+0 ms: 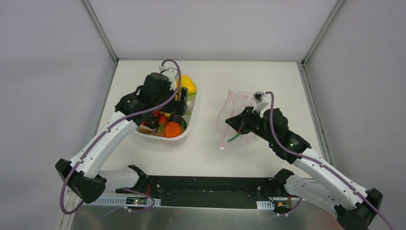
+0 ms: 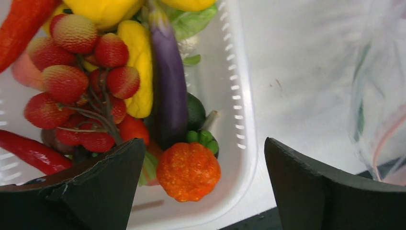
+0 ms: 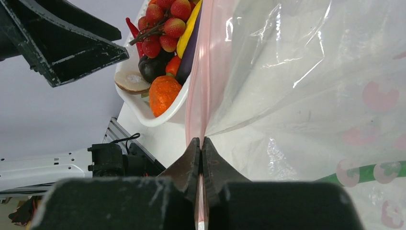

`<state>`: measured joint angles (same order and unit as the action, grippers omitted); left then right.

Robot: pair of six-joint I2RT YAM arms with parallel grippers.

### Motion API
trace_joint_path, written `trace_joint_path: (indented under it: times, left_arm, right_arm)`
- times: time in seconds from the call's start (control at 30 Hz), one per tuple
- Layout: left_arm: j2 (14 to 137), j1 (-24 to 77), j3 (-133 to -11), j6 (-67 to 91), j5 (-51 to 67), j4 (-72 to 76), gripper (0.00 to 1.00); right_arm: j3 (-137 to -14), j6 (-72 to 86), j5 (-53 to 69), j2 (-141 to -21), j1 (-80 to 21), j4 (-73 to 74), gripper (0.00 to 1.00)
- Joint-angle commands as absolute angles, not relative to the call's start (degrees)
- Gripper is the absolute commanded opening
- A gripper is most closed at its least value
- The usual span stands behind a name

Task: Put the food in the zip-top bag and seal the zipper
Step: Pick up the fake fruit from the bin.

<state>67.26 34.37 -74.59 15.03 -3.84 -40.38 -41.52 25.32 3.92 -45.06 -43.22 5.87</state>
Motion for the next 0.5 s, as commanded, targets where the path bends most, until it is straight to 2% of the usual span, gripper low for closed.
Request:
trace_joint_path:
  times: [0.0,0.2,0.47]
  left_arm:
    - [69.51,31.41,-77.64,11.02,-9.35,-39.57,0.99]
    - [72.81,27.02,-78.77,9.11,-15.4,-41.97,0.97]
    - [73.66,26.67,-73.1,-1.41,-19.35,-41.47,0.92]
  right_arm:
    - [-42.82,26.23,4.95,-45.48,-43.29,3.75,0.0]
    - [-43.51,25.25,4.09,-45.82,-43.24,5.22,0.0]
    - [-43.42,25.92,4.19,-46.83,-43.24,5.36,0.0]
